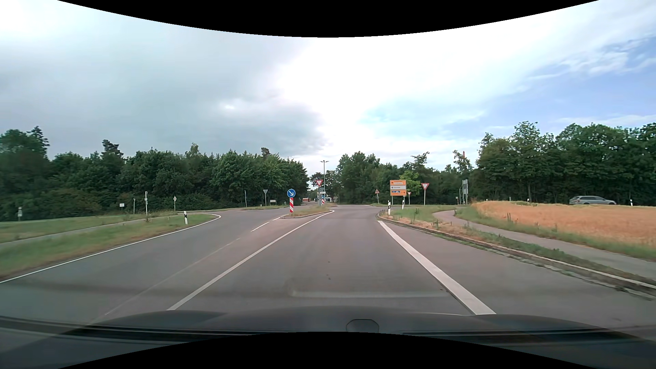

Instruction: Follow the waypoints while adhering to traffic rules and regulations

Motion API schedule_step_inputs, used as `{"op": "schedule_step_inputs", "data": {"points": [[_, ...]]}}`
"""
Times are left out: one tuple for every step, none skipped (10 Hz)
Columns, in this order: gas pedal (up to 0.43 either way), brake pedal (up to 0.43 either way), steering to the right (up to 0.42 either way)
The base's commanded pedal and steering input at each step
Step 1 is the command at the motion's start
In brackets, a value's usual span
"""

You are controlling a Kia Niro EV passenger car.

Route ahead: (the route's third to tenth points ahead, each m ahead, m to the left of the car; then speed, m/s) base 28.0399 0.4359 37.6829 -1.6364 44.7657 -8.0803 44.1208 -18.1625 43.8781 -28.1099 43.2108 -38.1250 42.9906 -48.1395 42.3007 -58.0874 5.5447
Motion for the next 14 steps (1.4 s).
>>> {"op": "schedule_step_inputs", "data": {"points": [[0.000, 0.244, 0.001], [0.000, 0.220, 0.001], [0.000, 0.201, 0.001], [0.000, 0.140, 0.001], [0.000, 0.104, 0.001], [0.000, 0.104, 0.001], [0.000, 0.104, 0.001], [0.000, 0.104, 0.001], [0.000, 0.091, 0.001], [0.000, 0.030, 0.001], [0.000, 0.000, 0.001], [0.000, 0.000, 0.001], [0.000, 0.000, 0.001], [0.000, 0.000, 0.002]]}}
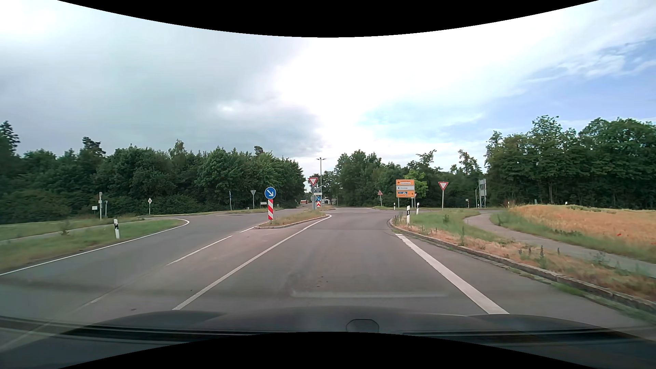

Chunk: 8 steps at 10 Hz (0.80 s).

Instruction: Follow the waypoints while adhering to traffic rules and regulations

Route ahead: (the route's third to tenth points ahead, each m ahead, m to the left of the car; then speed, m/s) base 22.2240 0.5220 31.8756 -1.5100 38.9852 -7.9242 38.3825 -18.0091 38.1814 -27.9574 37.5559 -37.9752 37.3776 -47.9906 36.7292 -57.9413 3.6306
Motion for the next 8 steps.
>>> {"op": "schedule_step_inputs", "data": {"points": [[0.000, 0.000, 0.005], [0.000, 0.000, 0.007], [0.000, 0.000, 0.008], [0.000, 0.000, 0.008], [0.000, 0.000, 0.008], [0.000, 0.000, 0.009], [0.000, 0.000, 0.011], [0.000, 0.000, 0.012]]}}
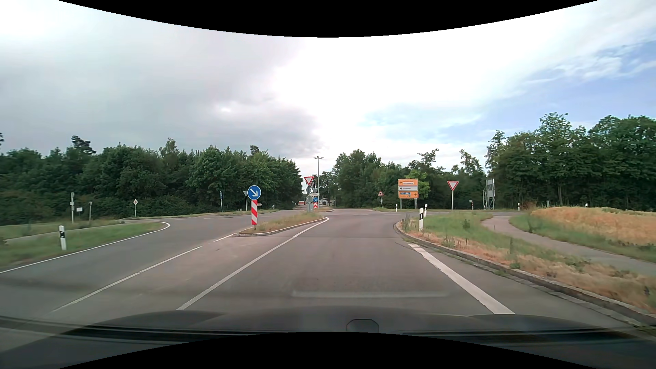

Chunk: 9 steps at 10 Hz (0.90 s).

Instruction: Follow the waypoints while adhering to traffic rules and regulations

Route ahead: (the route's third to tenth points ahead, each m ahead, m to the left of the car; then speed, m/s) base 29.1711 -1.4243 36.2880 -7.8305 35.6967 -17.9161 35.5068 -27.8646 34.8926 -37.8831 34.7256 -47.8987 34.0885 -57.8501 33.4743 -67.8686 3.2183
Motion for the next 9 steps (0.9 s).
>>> {"op": "schedule_step_inputs", "data": {"points": [[0.000, 0.000, 0.012], [0.000, 0.000, 0.011], [0.000, 0.000, 0.011], [0.000, 0.000, 0.010], [0.000, 0.000, 0.008], [0.000, 0.000, 0.008], [0.000, 0.000, 0.008], [0.000, 0.018, 0.008], [0.000, 0.024, 0.008]]}}
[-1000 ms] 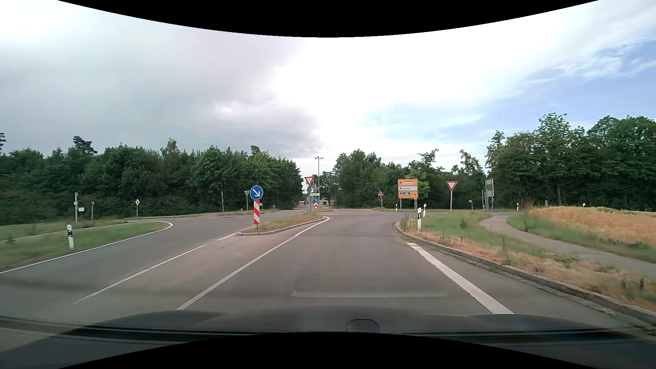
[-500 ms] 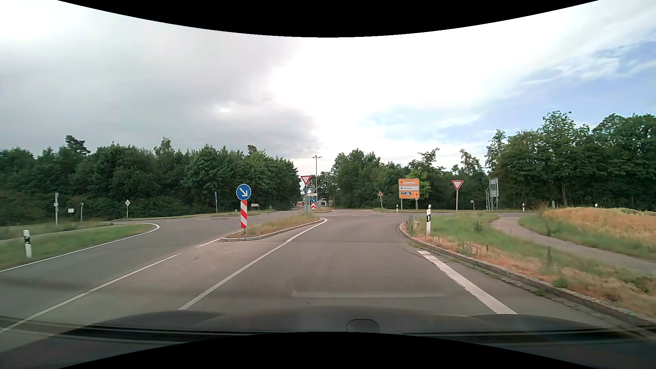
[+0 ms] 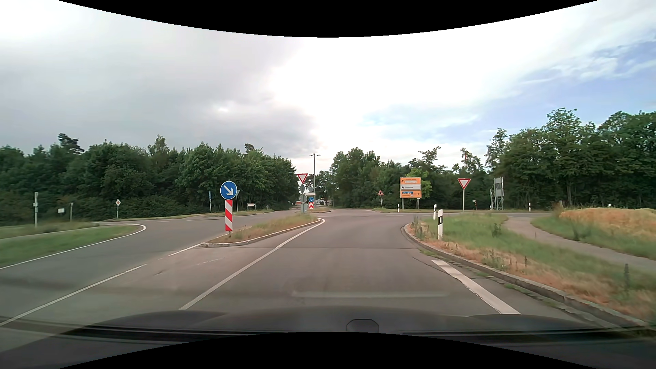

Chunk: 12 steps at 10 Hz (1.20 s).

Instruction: Follow the waypoints while adhering to traffic rules and regulations

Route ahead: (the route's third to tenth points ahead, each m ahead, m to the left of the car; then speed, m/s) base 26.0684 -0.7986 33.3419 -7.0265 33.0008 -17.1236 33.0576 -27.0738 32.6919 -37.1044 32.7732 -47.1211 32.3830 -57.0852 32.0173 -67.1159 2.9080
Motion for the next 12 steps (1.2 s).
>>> {"op": "schedule_step_inputs", "data": {"points": [[0.000, 0.018, 0.007], [0.000, 0.012, 0.008], [0.000, 0.018, 0.008], [0.000, 0.018, 0.008], [0.000, 0.018, 0.007], [0.000, 0.030, 0.005], [0.000, 0.037, 0.005], [0.000, 0.037, 0.005], [0.000, 0.037, 0.006], [0.000, 0.037, 0.006], [0.000, 0.043, 0.010], [0.000, 0.043, 0.014]]}}
